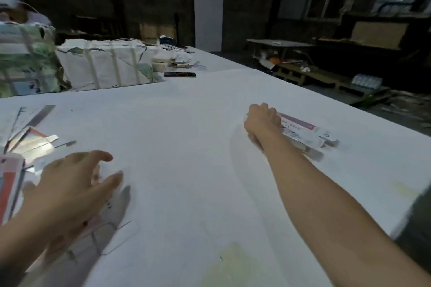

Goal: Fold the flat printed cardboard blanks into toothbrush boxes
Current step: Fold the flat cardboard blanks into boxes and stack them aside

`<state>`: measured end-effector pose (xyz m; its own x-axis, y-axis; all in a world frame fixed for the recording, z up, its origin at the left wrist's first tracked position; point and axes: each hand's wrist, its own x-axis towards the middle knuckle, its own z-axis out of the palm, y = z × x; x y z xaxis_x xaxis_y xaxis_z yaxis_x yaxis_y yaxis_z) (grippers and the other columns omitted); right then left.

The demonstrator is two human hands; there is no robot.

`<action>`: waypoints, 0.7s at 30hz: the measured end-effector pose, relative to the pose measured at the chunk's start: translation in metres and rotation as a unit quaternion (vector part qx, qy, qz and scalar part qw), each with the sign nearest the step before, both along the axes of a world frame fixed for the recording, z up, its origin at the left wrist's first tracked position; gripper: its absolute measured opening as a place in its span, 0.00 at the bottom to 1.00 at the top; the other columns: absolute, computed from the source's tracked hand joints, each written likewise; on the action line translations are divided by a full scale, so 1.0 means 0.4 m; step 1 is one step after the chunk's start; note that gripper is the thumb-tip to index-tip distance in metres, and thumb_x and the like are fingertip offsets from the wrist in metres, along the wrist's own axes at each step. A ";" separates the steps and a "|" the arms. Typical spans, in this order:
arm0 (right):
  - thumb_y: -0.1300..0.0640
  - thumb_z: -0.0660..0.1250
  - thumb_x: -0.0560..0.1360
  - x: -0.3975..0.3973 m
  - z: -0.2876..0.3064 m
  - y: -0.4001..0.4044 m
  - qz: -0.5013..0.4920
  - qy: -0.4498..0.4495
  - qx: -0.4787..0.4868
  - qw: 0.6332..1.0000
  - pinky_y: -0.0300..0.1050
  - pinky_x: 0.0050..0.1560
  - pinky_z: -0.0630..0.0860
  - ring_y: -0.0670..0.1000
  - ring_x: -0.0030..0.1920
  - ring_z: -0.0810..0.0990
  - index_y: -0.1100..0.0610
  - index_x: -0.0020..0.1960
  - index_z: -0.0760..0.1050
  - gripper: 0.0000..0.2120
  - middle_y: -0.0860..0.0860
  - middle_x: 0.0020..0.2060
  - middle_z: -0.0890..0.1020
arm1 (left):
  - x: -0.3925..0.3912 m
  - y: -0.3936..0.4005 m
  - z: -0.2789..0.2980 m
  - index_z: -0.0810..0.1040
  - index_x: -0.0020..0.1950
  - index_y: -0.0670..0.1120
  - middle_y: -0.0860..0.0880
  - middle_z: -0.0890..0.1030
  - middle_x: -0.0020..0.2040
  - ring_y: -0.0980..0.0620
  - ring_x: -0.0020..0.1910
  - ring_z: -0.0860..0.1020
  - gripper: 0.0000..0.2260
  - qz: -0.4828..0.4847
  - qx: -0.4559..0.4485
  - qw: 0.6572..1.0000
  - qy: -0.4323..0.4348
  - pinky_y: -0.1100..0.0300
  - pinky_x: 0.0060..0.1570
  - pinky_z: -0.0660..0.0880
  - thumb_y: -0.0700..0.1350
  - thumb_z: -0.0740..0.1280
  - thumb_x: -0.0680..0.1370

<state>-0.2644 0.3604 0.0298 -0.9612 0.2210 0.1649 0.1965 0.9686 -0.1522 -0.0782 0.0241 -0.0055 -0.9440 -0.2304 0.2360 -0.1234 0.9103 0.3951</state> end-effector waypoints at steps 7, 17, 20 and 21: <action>0.59 0.63 0.76 0.036 0.050 -0.162 0.159 0.093 -0.071 0.980 0.48 0.50 0.66 0.56 0.64 0.71 0.49 0.70 0.70 0.23 0.51 0.64 0.73 | 0.021 0.008 0.011 0.60 0.73 0.61 0.49 0.68 0.74 0.36 0.71 0.65 0.34 0.051 -0.070 0.982 -0.170 0.43 0.65 0.66 0.74 0.57 0.71; 0.54 0.68 0.74 0.319 0.010 -0.450 0.475 -0.032 -0.206 0.855 0.44 0.48 0.74 0.46 0.42 0.76 0.46 0.61 0.79 0.15 0.44 0.38 0.78 | 0.027 0.024 0.038 0.64 0.73 0.57 0.50 0.72 0.69 0.49 0.58 0.73 0.32 -0.003 0.041 0.999 -0.035 0.55 0.51 0.71 0.52 0.74 0.72; 0.57 0.68 0.74 0.320 -0.011 -0.453 0.463 -0.049 -0.251 0.849 0.38 0.44 0.72 0.42 0.37 0.74 0.47 0.60 0.79 0.15 0.45 0.38 0.78 | 0.021 0.012 0.041 0.66 0.70 0.59 0.47 0.64 0.71 0.45 0.64 0.69 0.34 0.008 0.059 0.998 -0.007 0.57 0.50 0.68 0.44 0.77 0.69; 0.57 0.69 0.74 0.316 -0.014 -0.453 0.456 -0.050 -0.267 0.848 0.37 0.43 0.72 0.42 0.36 0.75 0.47 0.60 0.80 0.15 0.45 0.38 0.79 | 0.020 0.004 0.043 0.66 0.69 0.59 0.46 0.62 0.71 0.41 0.68 0.66 0.35 0.023 0.064 0.998 -0.003 0.57 0.51 0.67 0.43 0.78 0.68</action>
